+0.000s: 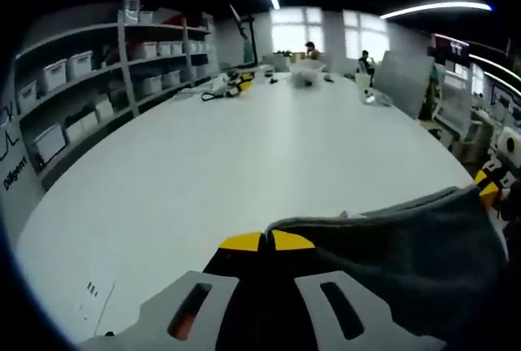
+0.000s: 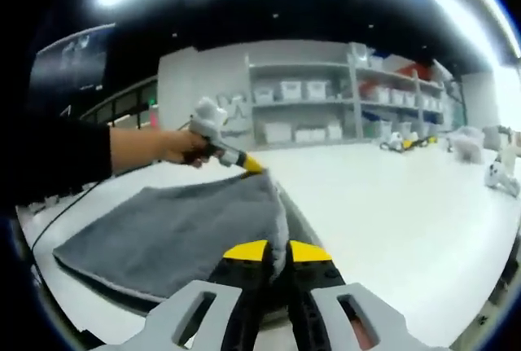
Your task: Open the folded towel by lifting each exposed corner and separating the folded layers until the towel lies flat within the target outline without major curled edges
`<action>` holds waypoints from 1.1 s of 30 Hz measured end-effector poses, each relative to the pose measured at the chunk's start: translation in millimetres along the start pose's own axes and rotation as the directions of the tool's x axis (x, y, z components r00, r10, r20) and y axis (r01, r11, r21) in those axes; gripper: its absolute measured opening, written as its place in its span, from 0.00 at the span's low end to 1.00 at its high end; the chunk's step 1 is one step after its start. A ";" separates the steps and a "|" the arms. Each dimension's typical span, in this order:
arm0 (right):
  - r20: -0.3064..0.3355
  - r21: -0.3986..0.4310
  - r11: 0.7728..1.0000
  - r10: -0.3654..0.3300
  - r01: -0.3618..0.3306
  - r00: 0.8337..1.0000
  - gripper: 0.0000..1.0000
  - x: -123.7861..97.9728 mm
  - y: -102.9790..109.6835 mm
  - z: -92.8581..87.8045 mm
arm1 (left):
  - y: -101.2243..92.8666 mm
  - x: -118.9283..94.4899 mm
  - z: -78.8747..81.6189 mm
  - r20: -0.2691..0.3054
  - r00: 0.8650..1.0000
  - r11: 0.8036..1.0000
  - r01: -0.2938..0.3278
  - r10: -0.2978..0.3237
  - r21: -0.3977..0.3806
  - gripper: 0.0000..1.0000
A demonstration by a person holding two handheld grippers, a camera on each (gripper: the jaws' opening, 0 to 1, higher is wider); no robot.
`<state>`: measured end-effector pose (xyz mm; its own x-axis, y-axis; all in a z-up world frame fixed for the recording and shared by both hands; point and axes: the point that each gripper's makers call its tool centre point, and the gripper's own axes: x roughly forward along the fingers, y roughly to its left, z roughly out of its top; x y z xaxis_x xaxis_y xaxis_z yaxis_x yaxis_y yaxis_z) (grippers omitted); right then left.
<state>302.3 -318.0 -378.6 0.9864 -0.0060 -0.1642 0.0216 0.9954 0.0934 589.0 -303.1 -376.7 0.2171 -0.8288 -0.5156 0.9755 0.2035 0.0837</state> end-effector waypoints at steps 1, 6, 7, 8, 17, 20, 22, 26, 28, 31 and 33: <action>0.007 -0.001 1.000 0.005 -0.005 1.000 0.02 -0.4 1.2 1.4 | -0.9 -0.6 0.0 0.003 1.000 1.000 0.005 -0.005 0.001 0.01; 0.036 -0.012 1.000 0.029 -0.029 0.999 0.01 -1.7 8.2 9.1 | 3.1 -4.2 2.7 0.029 0.999 1.000 -0.027 0.027 -0.011 0.01; 0.037 -0.014 0.999 0.030 -0.029 0.999 0.01 -1.6 8.4 9.2 | 3.6 -5.9 4.3 0.041 0.999 0.998 -0.033 0.035 -0.061 0.01; 0.041 -0.015 0.999 0.032 -0.032 0.999 0.01 -1.7 9.1 10.2 | 5.4 -7.2 8.3 0.067 0.997 0.997 -0.040 0.045 -0.073 0.01; 0.128 -0.039 0.997 0.074 -0.070 0.989 0.00 -5.5 22.8 37.6 | 7.6 -21.9 15.5 0.116 0.992 0.984 -0.034 0.056 -0.177 0.01; 0.139 -0.082 0.994 0.077 -0.066 0.987 0.00 -5.7 30.5 44.0 | 7.2 -28.3 21.8 0.159 0.986 0.977 -0.009 0.044 -0.212 0.01; 0.144 -0.095 0.993 0.080 -0.067 0.986 0.00 -6.3 35.1 45.1 | 9.5 -31.0 21.3 0.166 0.985 0.976 -0.014 0.051 -0.218 0.01; 0.144 -0.106 0.992 0.090 -0.075 0.985 0.00 -5.3 39.3 46.1 | 10.5 -31.1 15.1 0.157 0.986 0.983 -0.031 0.060 -0.183 0.01; 0.146 -0.107 0.991 0.095 -0.080 0.985 0.00 -5.7 40.7 47.0 | 10.0 -32.1 15.6 0.172 0.983 0.983 -0.028 0.059 -0.180 0.01; 0.153 -0.106 0.990 0.107 -0.092 0.982 0.00 -7.0 43.0 51.1 | 8.6 -33.0 18.4 0.189 0.980 0.984 -0.022 0.056 -0.177 0.01; 0.159 -0.106 0.989 0.122 -0.106 0.980 0.00 -7.2 46.1 54.0 | 8.3 -33.6 19.6 0.194 0.979 0.984 -0.023 0.058 -0.179 0.01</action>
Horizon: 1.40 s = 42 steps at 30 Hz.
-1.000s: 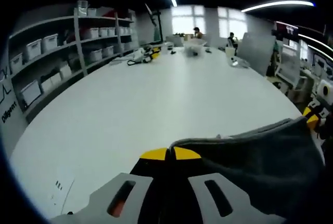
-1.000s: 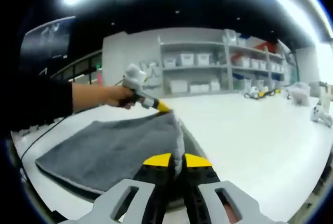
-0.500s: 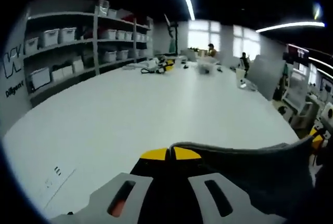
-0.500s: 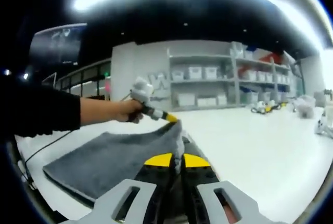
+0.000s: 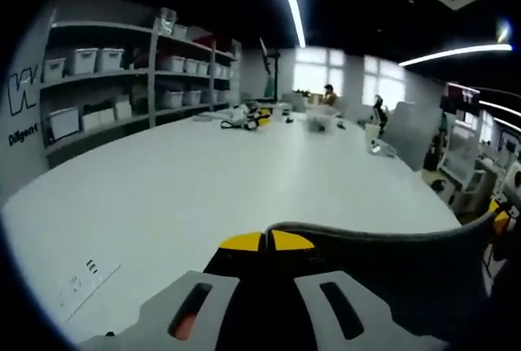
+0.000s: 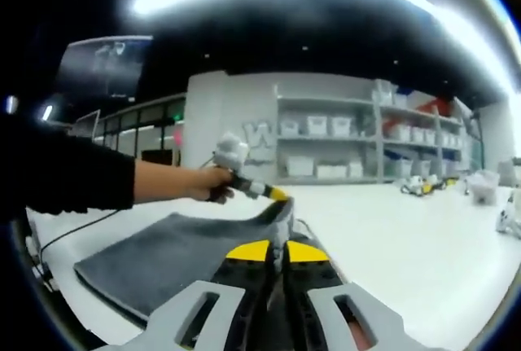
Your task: Open the folded towel by lifting each exposed corner and separating the folded layers until the towel lies flat within the target outline without major curled edges
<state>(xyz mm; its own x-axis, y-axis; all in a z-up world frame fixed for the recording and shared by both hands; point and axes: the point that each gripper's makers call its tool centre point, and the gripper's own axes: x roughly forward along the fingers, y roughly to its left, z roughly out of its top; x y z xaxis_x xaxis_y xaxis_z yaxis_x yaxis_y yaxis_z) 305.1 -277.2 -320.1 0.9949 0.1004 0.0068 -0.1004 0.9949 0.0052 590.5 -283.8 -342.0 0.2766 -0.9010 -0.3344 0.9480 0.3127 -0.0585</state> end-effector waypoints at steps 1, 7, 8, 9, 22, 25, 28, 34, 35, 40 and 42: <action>0.008 0.001 1.000 0.012 -0.012 1.000 0.00 0.5 2.6 2.6 | -1.0 -1.0 1.4 0.005 1.000 1.000 0.001 -0.001 -0.003 0.01; 0.046 -0.037 0.996 0.087 -0.085 0.995 0.00 2.2 29.7 24.2 | -7.2 -20.6 16.9 0.042 0.999 0.999 0.021 -0.020 -0.039 0.01; 0.050 -0.044 0.994 0.100 -0.098 0.994 0.00 4.1 34.9 26.7 | -7.2 -23.3 18.5 0.046 0.999 0.999 0.020 -0.018 -0.036 0.01; 0.055 -0.049 0.992 0.117 -0.115 0.992 0.00 5.5 40.9 29.5 | -5.9 -28.6 21.0 0.050 0.999 0.999 0.016 -0.014 -0.033 0.01; 0.079 -0.148 0.946 0.303 -0.290 0.950 0.00 16.0 129.6 58.7 | 18.2 -94.6 25.5 0.098 0.993 0.997 -0.061 0.066 -0.052 0.01; 0.074 -0.169 0.931 0.339 -0.323 0.938 0.00 19.1 152.0 60.5 | 25.3 -114.2 23.7 0.104 0.991 0.995 -0.079 0.084 -0.056 0.01; 0.069 -0.183 0.918 0.370 -0.353 0.926 0.00 23.2 173.0 61.5 | 31.7 -133.9 21.9 0.112 0.988 0.993 -0.101 0.107 -0.055 0.01; 0.057 -0.192 0.895 0.420 -0.403 0.906 0.00 33.0 212.1 59.8 | 48.0 -166.3 17.1 0.113 0.983 0.989 -0.143 0.146 -0.028 0.01; 0.052 -0.194 0.889 0.432 -0.415 0.900 0.00 34.2 221.8 58.6 | 49.9 -169.4 15.6 0.112 0.982 0.989 -0.149 0.150 -0.022 0.01; 0.037 -0.197 0.868 0.471 -0.455 0.882 0.00 40.7 253.6 52.7 | 65.8 -195.0 0.6 0.074 0.980 0.983 -0.186 0.185 0.002 0.01; 0.036 -0.191 0.858 0.491 -0.476 0.871 0.00 42.7 267.0 51.9 | 71.6 -204.5 -1.6 0.066 0.980 0.982 -0.190 0.189 0.007 0.01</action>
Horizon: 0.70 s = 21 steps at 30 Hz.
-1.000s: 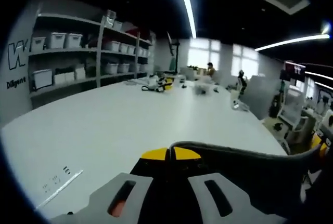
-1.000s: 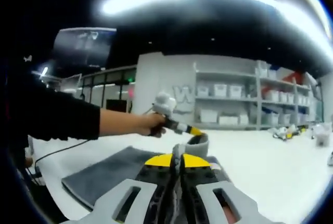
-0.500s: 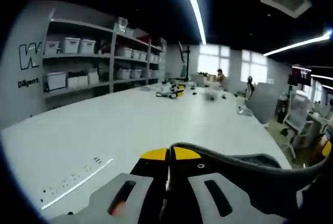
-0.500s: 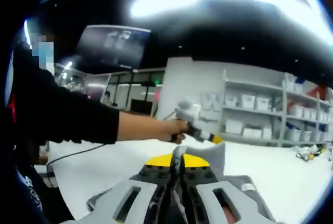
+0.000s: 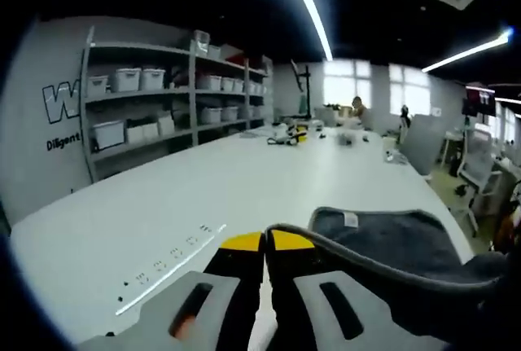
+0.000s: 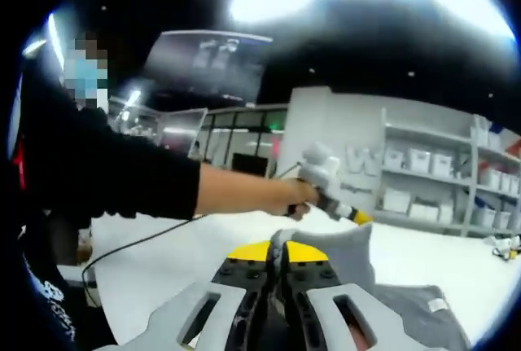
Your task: Open the folded towel by lifting each exposed corner and separating the folded layers until the towel lies flat within the target outline without major curled edges
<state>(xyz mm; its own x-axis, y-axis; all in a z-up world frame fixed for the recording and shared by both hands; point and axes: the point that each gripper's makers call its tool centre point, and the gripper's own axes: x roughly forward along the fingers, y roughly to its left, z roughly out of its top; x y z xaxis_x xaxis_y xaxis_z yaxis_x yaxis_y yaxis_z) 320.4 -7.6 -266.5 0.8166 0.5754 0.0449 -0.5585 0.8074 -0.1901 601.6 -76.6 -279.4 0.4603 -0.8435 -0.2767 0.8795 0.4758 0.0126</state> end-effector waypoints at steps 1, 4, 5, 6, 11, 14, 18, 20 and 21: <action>0.001 0.004 1.000 0.010 -0.010 1.000 0.00 4.2 5.2 0.4 | 1.9 -5.3 -2.4 -0.013 1.000 1.000 -0.003 0.003 0.009 0.01; 0.007 0.003 0.999 0.041 -0.041 0.999 0.00 16.6 21.2 3.3 | 10.4 -20.8 -4.1 -0.030 0.999 0.999 -0.013 0.014 0.030 0.01; 0.012 0.001 0.999 0.049 -0.049 0.999 0.00 20.4 25.6 5.0 | 13.7 -26.0 -4.2 -0.033 0.999 0.999 -0.018 0.019 0.031 0.01; 0.015 -0.003 0.998 0.058 -0.058 0.998 0.00 24.0 29.8 6.6 | 15.8 -29.1 -4.5 -0.035 0.999 0.999 -0.021 0.022 0.033 0.01; 0.022 -0.019 0.996 0.093 -0.093 0.995 0.00 39.0 45.9 12.4 | 30.6 -52.0 -11.8 -0.057 0.997 0.997 -0.049 0.053 0.063 0.01; 0.010 -0.034 0.992 0.122 -0.122 0.992 0.00 48.7 60.3 11.9 | 40.8 -69.2 -13.2 -0.054 0.996 0.995 -0.068 0.072 0.073 0.01; -0.020 -0.064 0.985 0.159 -0.160 0.987 0.00 59.4 81.6 8.7 | 49.9 -88.4 -16.0 -0.041 0.994 0.992 -0.092 0.096 0.085 0.01; -0.028 -0.077 0.982 0.171 -0.173 0.985 0.00 64.0 91.2 8.1 | 55.3 -97.2 -21.4 -0.049 0.993 0.990 -0.104 0.109 0.093 0.01; -0.029 -0.079 0.981 0.178 -0.179 0.984 0.00 66.2 95.7 7.9 | 58.1 -102.2 -24.0 -0.052 0.992 0.990 -0.110 0.115 0.093 0.01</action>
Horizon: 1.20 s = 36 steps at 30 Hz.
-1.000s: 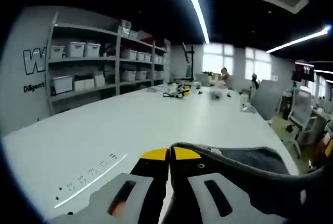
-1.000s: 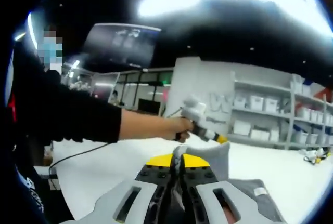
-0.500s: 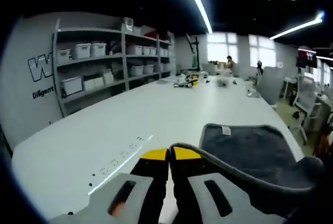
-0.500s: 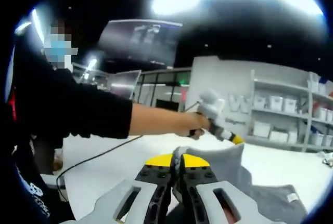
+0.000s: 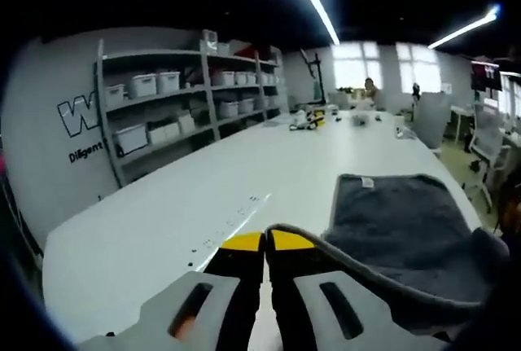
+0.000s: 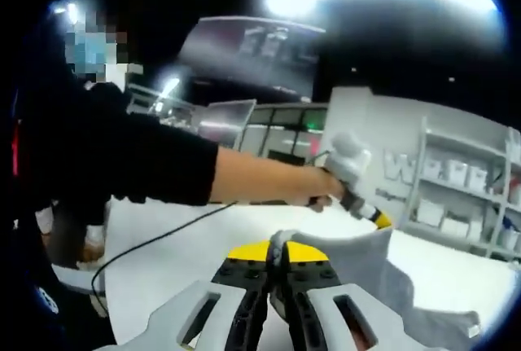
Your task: Open the folded towel by lifting each exposed corner and separating the folded layers until the towel lies flat within the target outline without major curled edges
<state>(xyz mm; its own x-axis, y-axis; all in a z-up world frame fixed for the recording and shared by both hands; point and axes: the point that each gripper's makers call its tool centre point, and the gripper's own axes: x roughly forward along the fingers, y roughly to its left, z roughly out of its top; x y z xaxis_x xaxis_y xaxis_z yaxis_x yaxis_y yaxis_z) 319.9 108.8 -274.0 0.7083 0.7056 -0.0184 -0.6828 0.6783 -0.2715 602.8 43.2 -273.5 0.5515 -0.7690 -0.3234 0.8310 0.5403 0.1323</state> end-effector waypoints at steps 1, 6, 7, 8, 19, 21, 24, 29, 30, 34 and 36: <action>-0.001 -0.001 1.000 0.005 -0.005 1.000 0.00 3.2 3.9 0.0 | 3.2 -4.9 -2.5 -0.001 1.000 1.000 -0.007 0.007 -0.002 0.01; -0.010 -0.014 0.999 0.035 -0.035 0.999 0.00 17.2 22.8 0.1 | 11.1 -25.6 -11.2 -0.002 1.000 1.000 -0.025 0.025 -0.002 0.01; -0.010 -0.014 0.999 0.039 -0.039 0.999 0.00 19.0 24.8 0.4 | 12.3 -28.7 -12.2 -0.001 1.000 1.000 -0.027 0.027 -0.001 0.01; -0.011 -0.014 0.999 0.041 -0.041 0.999 0.00 20.1 26.2 0.4 | 13.5 -31.5 -13.0 0.001 1.000 1.000 -0.029 0.029 -0.002 0.01; -0.044 -0.044 0.994 0.094 -0.096 0.995 0.00 34.7 45.5 -3.6 | 25.4 -55.6 -28.6 -0.004 0.998 0.998 -0.058 0.058 -0.016 0.01; -0.047 -0.068 0.991 0.110 -0.113 0.993 0.00 38.9 51.0 -1.1 | 27.5 -62.1 -32.3 -0.012 0.998 0.998 -0.065 0.065 -0.014 0.01; -0.047 -0.078 0.988 0.133 -0.136 0.990 0.00 45.7 58.4 1.9 | 36.9 -72.3 -42.4 -0.033 0.996 0.997 -0.082 0.081 -0.015 0.01; -0.054 -0.089 0.980 0.173 -0.178 0.983 0.00 61.5 77.8 2.0 | 41.7 -91.5 -58.9 -0.061 0.992 0.994 -0.110 0.109 -0.017 0.01; -0.056 -0.088 0.978 0.182 -0.187 0.982 0.00 63.2 81.5 1.9 | 41.8 -95.3 -60.8 -0.064 0.991 0.993 -0.115 0.114 -0.016 0.01; -0.054 -0.094 0.973 0.204 -0.208 0.977 0.00 68.9 91.1 4.5 | 49.7 -107.6 -67.6 -0.088 0.987 0.991 -0.132 0.131 -0.005 0.01; -0.050 -0.095 0.972 0.213 -0.217 0.976 0.00 71.8 95.3 6.4 | 52.2 -115.4 -72.2 -0.109 0.983 0.989 -0.147 0.146 0.000 0.01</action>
<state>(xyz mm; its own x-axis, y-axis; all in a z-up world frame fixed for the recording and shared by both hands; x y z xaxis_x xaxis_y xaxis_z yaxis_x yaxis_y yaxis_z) 304.5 225.4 -295.0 0.5549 0.8227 -0.1238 -0.7999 0.4867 -0.3512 577.3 184.8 -296.9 0.6558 -0.6396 -0.4012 0.7408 0.6476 0.1784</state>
